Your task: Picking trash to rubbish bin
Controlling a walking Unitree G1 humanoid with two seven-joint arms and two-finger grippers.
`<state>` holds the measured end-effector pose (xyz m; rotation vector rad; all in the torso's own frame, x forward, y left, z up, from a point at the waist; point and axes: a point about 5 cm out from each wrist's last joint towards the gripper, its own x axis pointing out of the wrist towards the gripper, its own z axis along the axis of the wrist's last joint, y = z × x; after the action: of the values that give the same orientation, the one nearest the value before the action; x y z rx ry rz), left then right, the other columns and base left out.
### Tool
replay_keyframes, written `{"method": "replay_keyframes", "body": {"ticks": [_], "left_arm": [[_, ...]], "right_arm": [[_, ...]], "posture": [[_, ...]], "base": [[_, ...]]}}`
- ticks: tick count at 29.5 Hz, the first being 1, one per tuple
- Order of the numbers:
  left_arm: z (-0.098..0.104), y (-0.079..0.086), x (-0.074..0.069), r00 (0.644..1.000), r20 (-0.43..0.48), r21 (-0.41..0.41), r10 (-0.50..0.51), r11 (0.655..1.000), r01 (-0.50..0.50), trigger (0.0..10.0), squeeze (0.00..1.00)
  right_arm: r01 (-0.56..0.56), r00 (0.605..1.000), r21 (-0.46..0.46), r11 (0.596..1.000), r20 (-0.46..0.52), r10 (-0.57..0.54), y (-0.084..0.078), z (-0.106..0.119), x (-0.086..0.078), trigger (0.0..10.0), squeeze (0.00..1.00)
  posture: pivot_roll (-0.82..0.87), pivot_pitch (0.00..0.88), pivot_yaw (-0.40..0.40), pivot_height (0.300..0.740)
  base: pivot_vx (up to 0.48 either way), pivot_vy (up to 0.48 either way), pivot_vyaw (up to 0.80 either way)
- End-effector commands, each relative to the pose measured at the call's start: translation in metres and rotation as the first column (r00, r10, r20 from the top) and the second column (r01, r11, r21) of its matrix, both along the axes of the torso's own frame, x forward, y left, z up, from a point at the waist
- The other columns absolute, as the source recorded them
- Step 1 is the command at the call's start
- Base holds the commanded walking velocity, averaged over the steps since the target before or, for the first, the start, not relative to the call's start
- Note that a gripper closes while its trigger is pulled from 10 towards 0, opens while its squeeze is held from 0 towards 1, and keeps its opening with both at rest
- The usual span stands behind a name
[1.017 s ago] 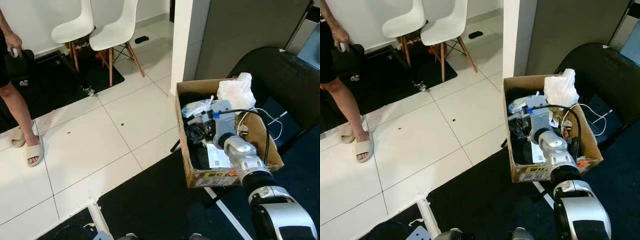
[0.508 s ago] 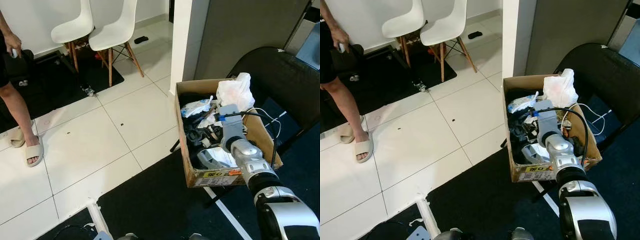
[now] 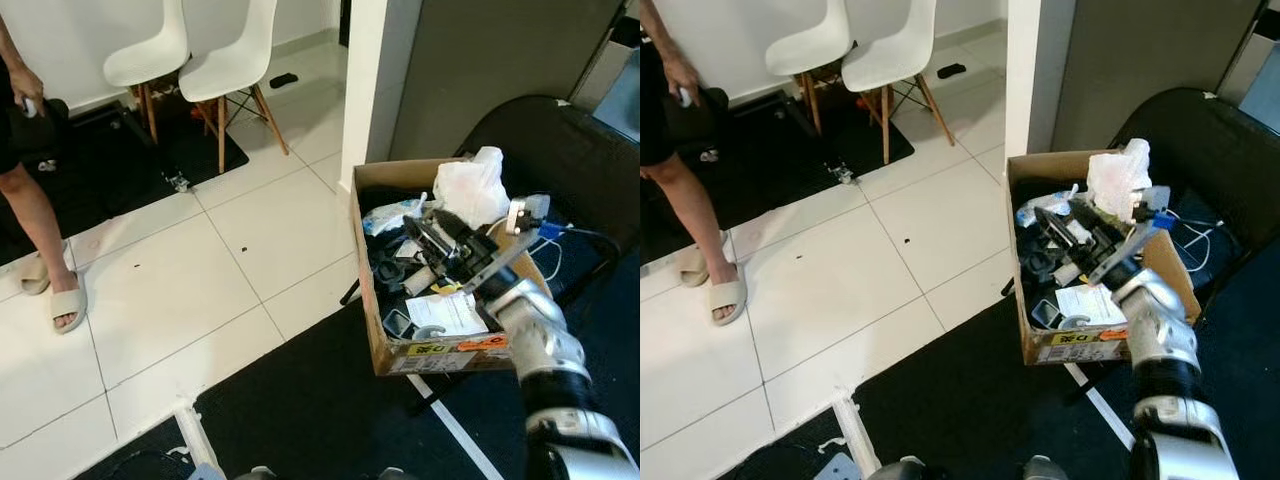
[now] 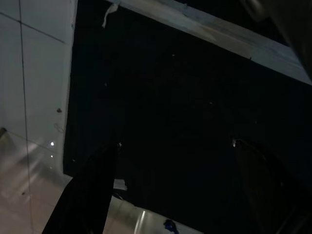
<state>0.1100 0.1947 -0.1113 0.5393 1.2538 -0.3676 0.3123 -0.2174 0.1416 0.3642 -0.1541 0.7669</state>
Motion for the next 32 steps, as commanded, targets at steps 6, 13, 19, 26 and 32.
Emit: {"method": "replay_keyframes", "body": {"ticks": [6,13,19,26,32], "left_arm": [[-0.001,-0.007,-0.002,0.999,-0.023,-0.008,-0.040,0.999,0.040,10.0,0.00],[0.000,-0.002,0.001,0.999,-0.017,0.004,-0.041,0.999,0.041,10.0,0.00],[0.000,-0.002,0.000,0.999,-0.022,0.003,-0.042,0.999,0.042,10.0,0.00],[-0.001,-0.003,-0.003,0.999,-0.029,-0.005,-0.043,0.999,0.043,10.0,0.00],[-0.001,-0.003,-0.002,0.999,-0.021,-0.008,-0.042,0.999,0.042,10.0,0.00]], "right_arm": [[-0.062,0.996,-0.025,0.998,-0.069,0.060,-0.003,-0.022,-0.019,10.0,0.00],[0.178,0.911,-0.207,0.962,-0.334,-0.241,-0.043,-0.084,-0.039,10.0,0.00],[0.349,0.762,-0.258,0.901,-0.481,-0.433,-0.070,-0.116,-0.063,10.0,0.00],[0.155,0.524,-0.606,0.780,-0.619,-0.585,-0.065,-0.179,-0.113,10.0,0.00],[0.060,0.309,-0.728,0.683,-0.637,-0.707,-0.060,-0.208,-0.145,10.0,0.00]], "posture": [[-0.05,0.097,0.057,0.740],[-0.05,0.094,0.066,0.740],[-0.05,0.094,0.066,0.740],[-0.04,0.100,0.063,0.740],[-0.04,0.100,0.066,0.740]], "base": [[-0.284,0.000,0.00],[-0.289,0.000,0.00],[-0.289,0.000,0.00],[-0.240,0.000,0.00],[0.000,0.000,0.39]]}}
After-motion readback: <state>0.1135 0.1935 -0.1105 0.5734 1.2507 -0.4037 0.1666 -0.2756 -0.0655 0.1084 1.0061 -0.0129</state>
